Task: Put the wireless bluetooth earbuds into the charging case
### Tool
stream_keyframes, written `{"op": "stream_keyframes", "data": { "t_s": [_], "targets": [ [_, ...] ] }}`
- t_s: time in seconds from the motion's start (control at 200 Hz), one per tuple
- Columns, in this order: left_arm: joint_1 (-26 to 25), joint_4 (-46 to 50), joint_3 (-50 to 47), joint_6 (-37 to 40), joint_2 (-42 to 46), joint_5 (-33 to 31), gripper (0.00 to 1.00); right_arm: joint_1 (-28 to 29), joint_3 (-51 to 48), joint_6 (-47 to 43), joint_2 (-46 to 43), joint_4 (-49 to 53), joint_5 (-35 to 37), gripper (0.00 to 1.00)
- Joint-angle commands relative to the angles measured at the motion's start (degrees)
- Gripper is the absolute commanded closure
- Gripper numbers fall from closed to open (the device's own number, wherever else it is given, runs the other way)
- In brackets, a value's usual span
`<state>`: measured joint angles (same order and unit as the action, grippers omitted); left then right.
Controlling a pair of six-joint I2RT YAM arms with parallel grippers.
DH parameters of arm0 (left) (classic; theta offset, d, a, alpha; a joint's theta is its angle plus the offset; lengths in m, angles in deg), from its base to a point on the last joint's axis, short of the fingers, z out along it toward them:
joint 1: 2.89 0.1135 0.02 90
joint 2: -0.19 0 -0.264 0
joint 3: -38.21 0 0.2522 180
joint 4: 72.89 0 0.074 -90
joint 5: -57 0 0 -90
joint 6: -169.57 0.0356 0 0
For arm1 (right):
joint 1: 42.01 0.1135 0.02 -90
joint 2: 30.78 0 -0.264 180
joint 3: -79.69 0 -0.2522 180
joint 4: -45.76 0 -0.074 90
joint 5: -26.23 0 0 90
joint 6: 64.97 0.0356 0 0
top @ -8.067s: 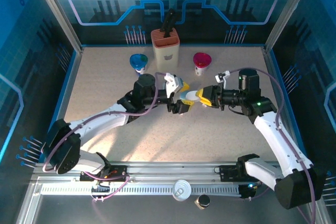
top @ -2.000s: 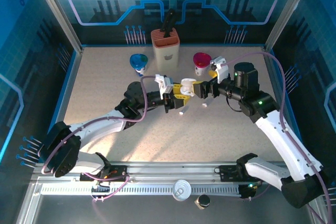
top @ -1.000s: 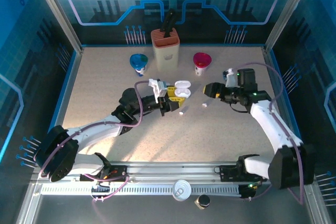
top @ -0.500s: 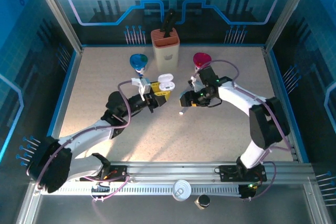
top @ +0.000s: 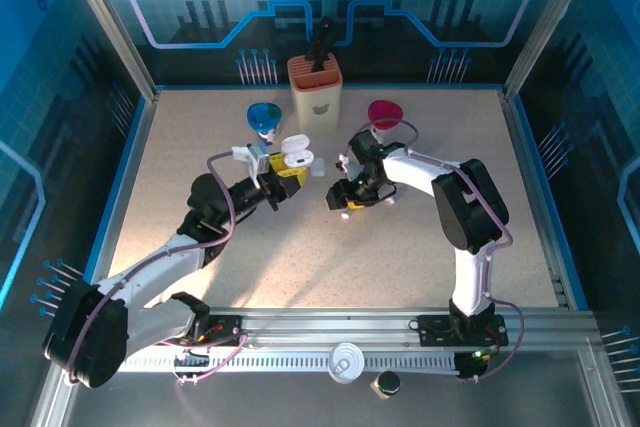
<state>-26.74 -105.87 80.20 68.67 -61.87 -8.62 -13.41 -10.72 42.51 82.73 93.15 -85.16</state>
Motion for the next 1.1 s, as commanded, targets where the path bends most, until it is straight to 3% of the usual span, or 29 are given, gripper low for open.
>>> {"op": "stream_keyframes", "data": {
  "t_s": [0.0, 0.475, 0.6, 0.73, 0.89, 1.096],
  "targets": [
    [0.79, 0.54, 0.08, -1.13, 1.34, -0.18, 0.72, 0.54, 0.17, -1.15, 0.68, 0.85, 0.4, 0.33],
    [3.79, 1.18, -1.57, -0.53, 2.98, -0.76, 0.71, 0.76, -4.55, 0.15, -5.18, 0.29, -0.52, 0.4],
    [5.2, 1.56, -2.25, -0.45, 3.34, -1.09, 0.71, 0.77, -4.3, 0.26, -6.38, 1.03, 2.06, 0.36],
    [7.29, 3.3, -2.61, 0.35, 4.06, -1.79, 0.72, 1.77, -3.26, -0.07, -8.0, 2.85, 9.03, 0.29],
    [12.03, 3.57, -4.05, 0.33, 5.21, -2.93, 0.72, 6.3, 0.27, 2.36, -8.49, 7.94, 25.83, 0.27],
    [18.2, 4.23, -4.81, -0.18, 6.68, -2.64, 0.71, 13.48, 6.45, 10.21, -4.53, 15.78, 44.44, 0.36]
  ]
}}
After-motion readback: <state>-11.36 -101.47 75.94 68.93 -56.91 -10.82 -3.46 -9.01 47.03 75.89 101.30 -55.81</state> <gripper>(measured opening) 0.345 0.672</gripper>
